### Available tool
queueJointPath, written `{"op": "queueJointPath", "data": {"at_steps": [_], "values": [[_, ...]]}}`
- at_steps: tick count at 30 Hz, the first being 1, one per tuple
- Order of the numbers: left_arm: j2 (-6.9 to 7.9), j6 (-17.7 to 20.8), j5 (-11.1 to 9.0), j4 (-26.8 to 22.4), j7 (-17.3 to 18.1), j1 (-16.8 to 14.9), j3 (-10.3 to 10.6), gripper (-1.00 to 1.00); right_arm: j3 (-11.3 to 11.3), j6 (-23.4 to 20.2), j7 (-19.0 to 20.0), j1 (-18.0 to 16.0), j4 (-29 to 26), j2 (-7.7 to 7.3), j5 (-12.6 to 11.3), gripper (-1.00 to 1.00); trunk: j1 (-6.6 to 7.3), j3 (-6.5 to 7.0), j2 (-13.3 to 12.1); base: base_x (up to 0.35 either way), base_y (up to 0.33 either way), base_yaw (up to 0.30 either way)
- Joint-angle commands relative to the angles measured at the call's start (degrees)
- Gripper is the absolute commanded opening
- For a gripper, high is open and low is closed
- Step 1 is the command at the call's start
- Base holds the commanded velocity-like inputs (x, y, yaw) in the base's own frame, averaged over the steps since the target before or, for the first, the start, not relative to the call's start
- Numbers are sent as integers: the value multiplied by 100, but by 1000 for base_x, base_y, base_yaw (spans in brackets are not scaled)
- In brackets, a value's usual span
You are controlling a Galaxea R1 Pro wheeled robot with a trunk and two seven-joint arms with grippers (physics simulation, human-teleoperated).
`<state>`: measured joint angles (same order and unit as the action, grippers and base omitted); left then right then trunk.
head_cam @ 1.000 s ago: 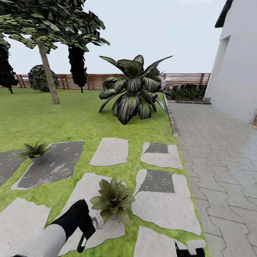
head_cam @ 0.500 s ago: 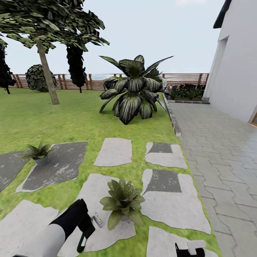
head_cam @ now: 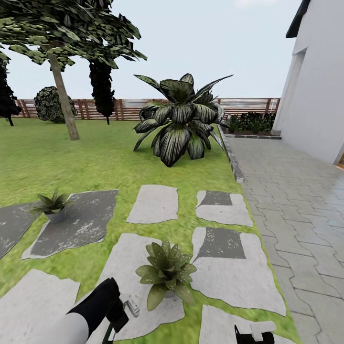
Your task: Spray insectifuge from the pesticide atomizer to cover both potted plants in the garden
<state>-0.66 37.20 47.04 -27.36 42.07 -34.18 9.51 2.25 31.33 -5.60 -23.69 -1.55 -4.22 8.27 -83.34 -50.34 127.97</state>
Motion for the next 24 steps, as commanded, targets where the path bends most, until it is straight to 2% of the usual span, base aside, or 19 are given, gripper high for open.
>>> {"op": "queueJointPath", "data": {"at_steps": [1, 8, 11, 16, 21, 24], "values": [[23, 9, 42, -5, 47, -2, 12, -100, 22, 13, -36, -4, 5, 0, 61, 100, 1, -6, 2, 0, 0, 0], [181, -19, 69, 0, 56, 201, 26, -100, 21, 13, -37, -4, 5, 0, 61, 100, 1, -6, 2, 0, 0, 0], [174, -19, 61, -12, 56, 208, 44, -100, 22, 13, -35, -4, 5, 0, 61, 100, 1, -6, 2, 0, 0, -64], [163, -11, 60, -81, 47, 204, 33, -100, 22, 13, -33, -4, 5, 0, 61, 100, 1, -6, 2, -11, 0, -242], [168, -6, 56, -85, 47, 204, 10, -100, 23, 13, -34, -4, 5, 0, 61, 100, 1, -6, 2, -252, 78, -243], [171, 12, 45, -86, 50, 198, -8, -100, 22, 13, -36, -4, 5, 0, 61, 100, 1, -6, 2, -154, 251, -49]]}}
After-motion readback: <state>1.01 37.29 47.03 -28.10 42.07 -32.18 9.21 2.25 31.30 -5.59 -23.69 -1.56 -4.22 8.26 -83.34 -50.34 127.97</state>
